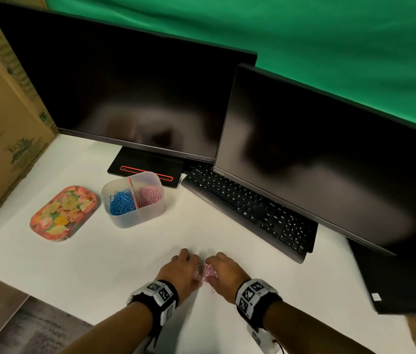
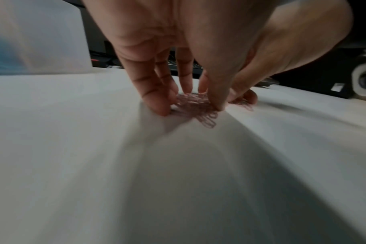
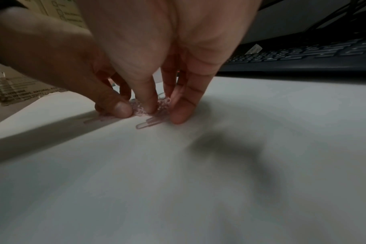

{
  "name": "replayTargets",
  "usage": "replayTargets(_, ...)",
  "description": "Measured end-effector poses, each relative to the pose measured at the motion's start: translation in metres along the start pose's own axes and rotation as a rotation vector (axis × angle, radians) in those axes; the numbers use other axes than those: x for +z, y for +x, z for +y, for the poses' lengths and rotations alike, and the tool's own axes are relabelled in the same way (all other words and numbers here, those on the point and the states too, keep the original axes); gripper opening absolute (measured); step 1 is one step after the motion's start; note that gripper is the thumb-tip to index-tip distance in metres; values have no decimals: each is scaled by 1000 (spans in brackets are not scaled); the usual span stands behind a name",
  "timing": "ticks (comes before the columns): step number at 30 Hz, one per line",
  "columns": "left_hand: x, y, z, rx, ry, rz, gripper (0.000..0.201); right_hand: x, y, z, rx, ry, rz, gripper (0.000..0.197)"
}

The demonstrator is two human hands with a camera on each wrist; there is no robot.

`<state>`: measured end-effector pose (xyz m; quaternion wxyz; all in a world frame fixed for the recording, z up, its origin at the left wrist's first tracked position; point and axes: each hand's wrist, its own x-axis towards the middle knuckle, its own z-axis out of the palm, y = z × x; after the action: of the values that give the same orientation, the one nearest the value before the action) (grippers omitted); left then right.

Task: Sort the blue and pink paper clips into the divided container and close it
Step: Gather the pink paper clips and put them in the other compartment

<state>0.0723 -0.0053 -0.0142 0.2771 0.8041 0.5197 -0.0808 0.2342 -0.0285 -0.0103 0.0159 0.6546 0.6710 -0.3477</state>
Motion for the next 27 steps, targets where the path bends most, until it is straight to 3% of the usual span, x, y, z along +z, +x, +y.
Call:
replayTargets(2, -4, 0, -7, 4, -24, 21, 48, 0, -1, 2, 9, 9, 10, 45)
replayTargets(5, -5, -5, -21, -83, -86, -41, 77, 4, -6, 9, 39, -34, -21, 68)
replayTargets(7, -3, -9, -26, -114, -67, -89, 85, 6, -8, 8, 46, -64, -35, 76)
replayTargets(14, -6, 2, -14, -64, -83, -26, 28, 11, 12, -9, 46, -26, 8, 46)
replayTargets(19, -7, 12, -13, -43, -56, -29, 24, 11, 18, -14, 13, -28, 49, 26)
replayTargets(27, -11, 17, -23, -60, -1, -27, 27, 5, 21, -12, -28, -166, 63, 26)
